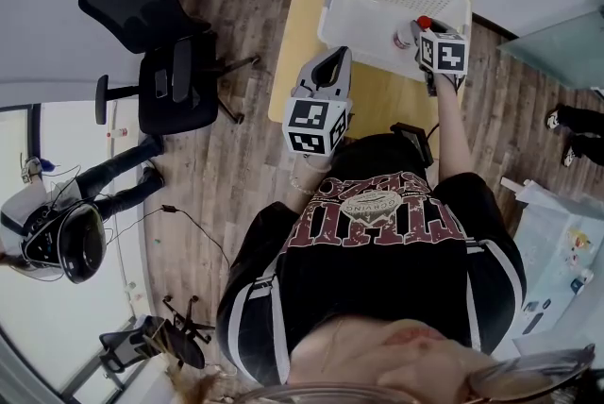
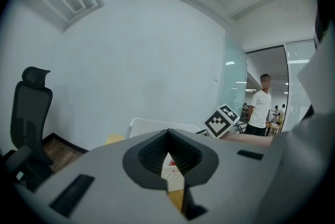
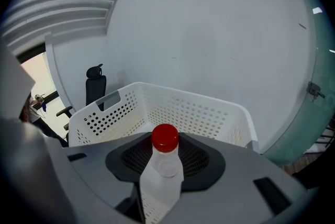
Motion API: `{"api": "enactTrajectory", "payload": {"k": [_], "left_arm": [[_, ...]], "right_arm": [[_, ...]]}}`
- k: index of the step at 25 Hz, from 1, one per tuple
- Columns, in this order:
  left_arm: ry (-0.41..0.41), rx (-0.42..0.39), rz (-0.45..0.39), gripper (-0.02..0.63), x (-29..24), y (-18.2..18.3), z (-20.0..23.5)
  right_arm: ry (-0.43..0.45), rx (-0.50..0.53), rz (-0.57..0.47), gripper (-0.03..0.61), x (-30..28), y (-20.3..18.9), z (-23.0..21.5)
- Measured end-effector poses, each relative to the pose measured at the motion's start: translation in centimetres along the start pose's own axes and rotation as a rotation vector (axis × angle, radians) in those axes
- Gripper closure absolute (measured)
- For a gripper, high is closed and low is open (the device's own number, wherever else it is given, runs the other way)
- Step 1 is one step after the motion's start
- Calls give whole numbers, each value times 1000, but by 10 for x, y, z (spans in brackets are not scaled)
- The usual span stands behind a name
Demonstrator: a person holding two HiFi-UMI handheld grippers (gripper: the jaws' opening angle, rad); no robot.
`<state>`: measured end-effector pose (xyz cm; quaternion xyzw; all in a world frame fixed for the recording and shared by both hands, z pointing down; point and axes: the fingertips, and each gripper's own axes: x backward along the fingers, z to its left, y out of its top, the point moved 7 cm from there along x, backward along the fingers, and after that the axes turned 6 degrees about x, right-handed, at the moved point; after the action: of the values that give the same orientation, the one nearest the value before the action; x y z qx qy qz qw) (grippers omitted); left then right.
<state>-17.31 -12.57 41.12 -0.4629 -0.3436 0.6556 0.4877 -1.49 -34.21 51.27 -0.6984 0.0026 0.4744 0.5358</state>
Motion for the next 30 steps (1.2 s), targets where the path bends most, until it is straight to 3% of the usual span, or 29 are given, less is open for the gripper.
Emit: {"api": "enactTrajectory", "payload": {"k": [12, 30], "left_arm": [[-7, -1, 5, 566, -3, -2, -5], [-45, -7, 12, 566, -2, -3, -15]], "right_arm": [[33, 72, -59, 414, 8, -1, 3], [99, 59, -233, 414, 67, 29, 16]]}}
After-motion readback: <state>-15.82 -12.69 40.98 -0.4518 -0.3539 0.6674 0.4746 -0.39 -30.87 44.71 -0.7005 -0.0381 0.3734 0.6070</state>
